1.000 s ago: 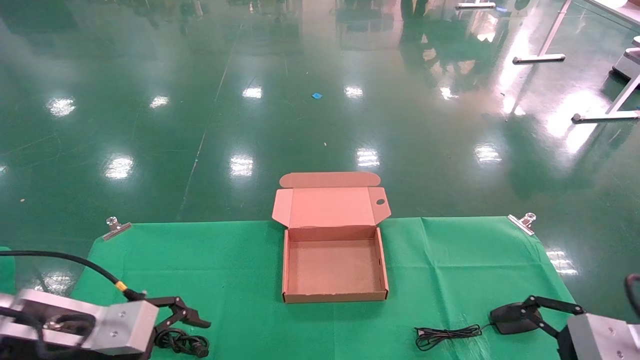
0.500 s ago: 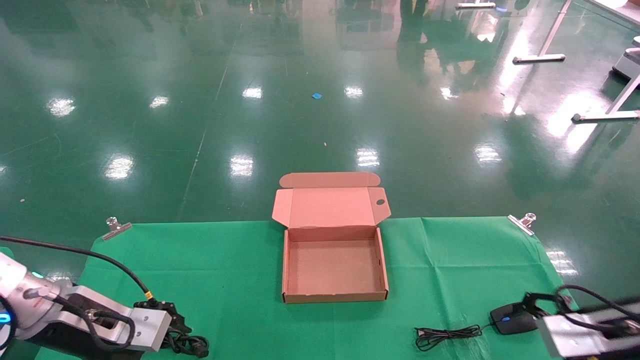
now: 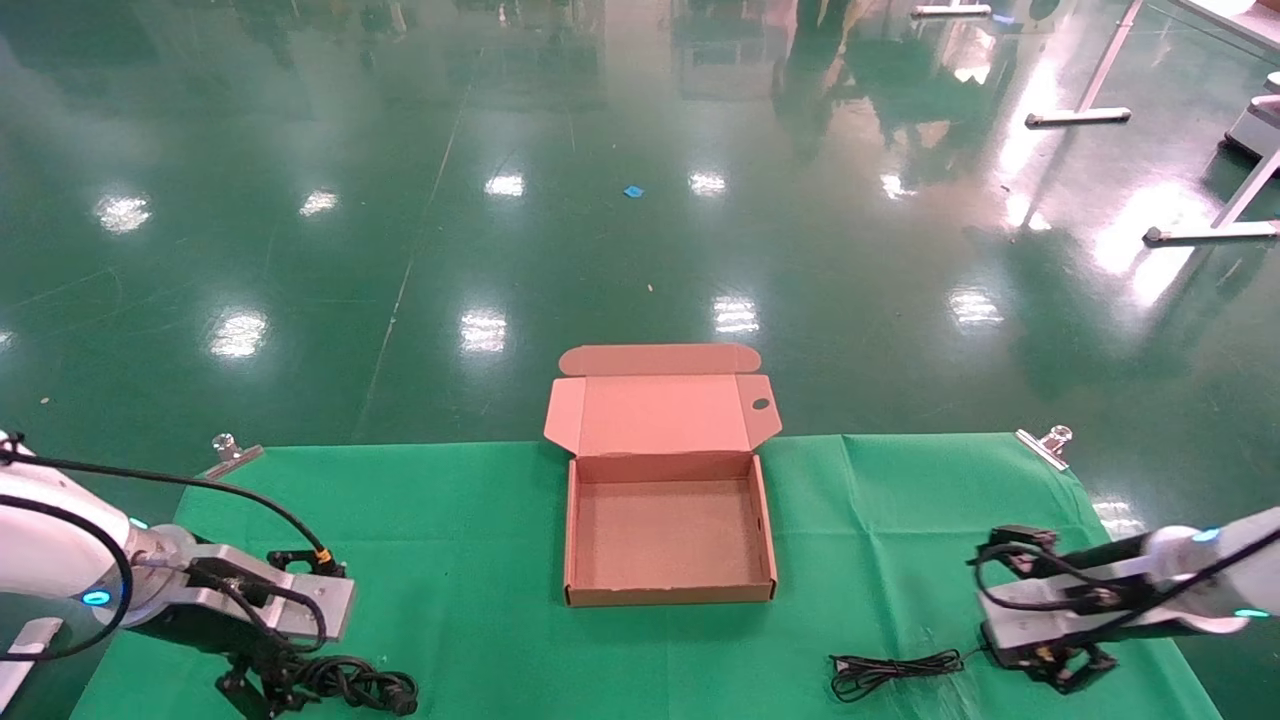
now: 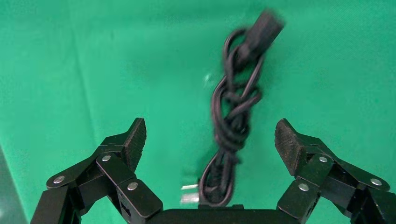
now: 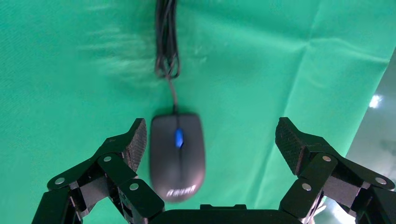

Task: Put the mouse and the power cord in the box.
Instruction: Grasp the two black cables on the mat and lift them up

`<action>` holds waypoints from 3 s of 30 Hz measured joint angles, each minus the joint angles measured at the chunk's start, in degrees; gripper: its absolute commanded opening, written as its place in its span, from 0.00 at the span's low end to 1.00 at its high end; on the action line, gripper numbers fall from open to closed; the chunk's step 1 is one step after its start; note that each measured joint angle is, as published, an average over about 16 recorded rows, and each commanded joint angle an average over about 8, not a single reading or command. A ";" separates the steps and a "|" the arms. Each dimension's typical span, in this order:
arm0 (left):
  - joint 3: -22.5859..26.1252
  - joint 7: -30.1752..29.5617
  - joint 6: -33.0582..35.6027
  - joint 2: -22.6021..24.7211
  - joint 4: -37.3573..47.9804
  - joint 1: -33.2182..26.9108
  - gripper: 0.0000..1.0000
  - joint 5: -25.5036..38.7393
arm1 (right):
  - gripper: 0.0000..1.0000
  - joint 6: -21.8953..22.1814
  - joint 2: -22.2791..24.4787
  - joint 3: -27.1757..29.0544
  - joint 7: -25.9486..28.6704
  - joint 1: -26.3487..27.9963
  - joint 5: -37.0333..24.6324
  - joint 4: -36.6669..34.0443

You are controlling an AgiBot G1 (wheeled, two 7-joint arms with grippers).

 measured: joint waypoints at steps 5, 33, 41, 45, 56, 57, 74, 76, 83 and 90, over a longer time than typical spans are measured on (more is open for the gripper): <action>0.13 1.49 -3.63 1.39 2.94 0.40 1.00 0.52 | 1.00 1.50 -2.36 0.37 -1.59 -0.46 0.56 -2.67; -0.05 5.95 -8.87 3.50 8.71 2.46 0.71 0.34 | 0.49 5.34 -6.79 2.31 -5.18 -3.26 3.48 -8.86; 0.01 6.49 -9.56 3.67 8.95 2.59 0.00 0.41 | 0.00 6.06 -7.20 2.45 -5.07 -3.63 3.69 -9.39; 0.03 6.60 -9.67 3.70 8.97 2.62 0.00 0.42 | 0.00 6.16 -7.24 2.49 -5.03 -3.69 3.74 -9.49; 0.01 6.50 -9.54 3.68 8.91 2.64 0.00 0.42 | 0.00 6.08 -7.19 2.49 -5.03 -3.68 3.73 -9.39; 0.01 6.49 -9.53 3.68 8.91 2.64 0.00 0.42 | 0.00 6.07 -7.18 2.49 -5.04 -3.67 3.72 -9.38; -0.01 6.39 -9.39 3.63 8.85 2.60 0.00 0.41 | 0.00 5.97 -7.12 2.43 -5.07 -3.61 3.66 -9.28; -0.03 6.36 -9.35 3.60 8.87 2.59 0.00 0.38 | 0.00 5.96 -7.11 2.43 -5.07 -3.60 3.65 -9.27; -1.00 5.78 -6.01 2.36 9.45 1.65 0.00 -1.01 | 0.00 5.25 -6.45 2.66 -5.15 -2.99 3.97 -9.14; -3.93 4.41 3.32 -1.34 10.71 -2.05 0.00 -5.19 | 0.00 2.39 -3.97 3.50 -5.26 -0.05 5.17 -8.28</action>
